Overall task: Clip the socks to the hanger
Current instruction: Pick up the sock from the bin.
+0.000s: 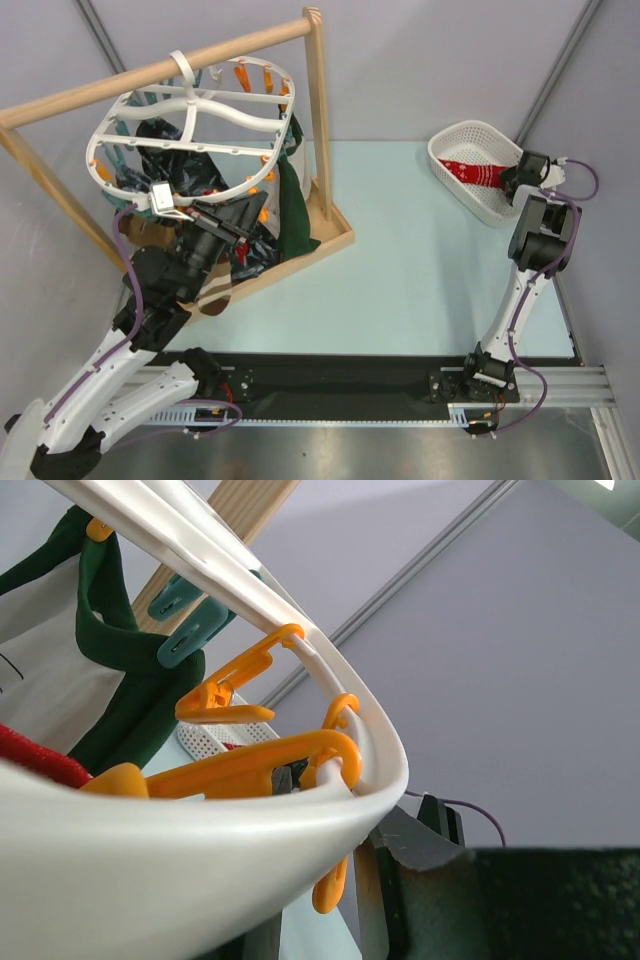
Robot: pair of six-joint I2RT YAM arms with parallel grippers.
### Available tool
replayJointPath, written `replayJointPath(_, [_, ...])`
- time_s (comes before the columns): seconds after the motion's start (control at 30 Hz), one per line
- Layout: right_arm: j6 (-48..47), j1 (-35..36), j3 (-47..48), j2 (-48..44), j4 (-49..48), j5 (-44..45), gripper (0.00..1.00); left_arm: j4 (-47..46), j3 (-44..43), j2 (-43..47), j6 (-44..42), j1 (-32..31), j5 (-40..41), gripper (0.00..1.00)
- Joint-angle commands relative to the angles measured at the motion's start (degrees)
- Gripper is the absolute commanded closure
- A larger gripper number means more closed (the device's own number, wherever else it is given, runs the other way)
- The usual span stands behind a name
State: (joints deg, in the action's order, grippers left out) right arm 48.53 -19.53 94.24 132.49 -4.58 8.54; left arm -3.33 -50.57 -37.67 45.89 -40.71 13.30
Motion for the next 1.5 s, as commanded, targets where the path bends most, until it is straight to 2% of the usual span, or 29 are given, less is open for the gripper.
replayJointPath(0.0, [5.0,-0.3,4.1,3.7,-0.4,-2.6,0.48,4.0,-0.3,-1.4,-0.8,0.2,-1.4,1.00])
replayJointPath(0.13, [4.9,-0.3,6.7,6.6,0.4,-4.1,0.54,4.3,0.0,-1.3,-0.9,0.1,-1.3,1.00])
replayJointPath(0.2, [4.1,-0.3,8.0,7.4,0.9,-4.6,0.62,4.4,0.1,-1.4,-0.8,0.2,-1.2,1.00])
replayJointPath(0.23, [3.8,-0.3,9.4,8.0,1.5,-4.8,0.73,4.4,0.2,-1.4,-0.7,0.2,-1.2,1.00])
replayJointPath(0.3, [1.3,0.0,9.9,8.0,0.8,-5.3,0.85,4.4,0.2,-1.4,-0.7,0.2,-1.2,1.00])
replayJointPath(0.33, [0.3,0.2,10.5,7.7,0.8,-5.2,0.97,4.5,0.2,-1.4,-0.7,0.2,-1.2,1.00])
replayJointPath(0.37, [-0.5,0.3,10.7,6.8,0.8,-5.2,1.00,4.4,0.3,-1.4,-0.5,0.2,-1.2,1.00])
replayJointPath(0.53, [-5.7,0.5,9.5,1.9,-1.2,-5.5,1.00,4.1,0.6,-1.6,0.5,0.1,-2.0,1.00])
replayJointPath(0.8, [-13.2,0.9,-1.0,-12.5,-4.3,-4.8,1.00,4.0,1.4,-1.1,1.6,0.1,-2.7,1.00])
replayJointPath(1.03, [-17.5,1.2,-3.1,-18.1,-2.9,-6.9,1.00,4.2,1.6,-1.2,2.0,0.2,-2.8,1.00])
replayJointPath(1.23, [-18.8,1.5,0.9,-18.1,1.5,-7.1,1.00,4.0,1.3,-1.4,2.3,0.2,-3.1,1.00])
replayJointPath(1.47, [-20.8,1.0,11.5,-6.1,4.3,-7.0,1.00,3.8,1.3,-1.6,2.9,0.2,-4.0,1.00])
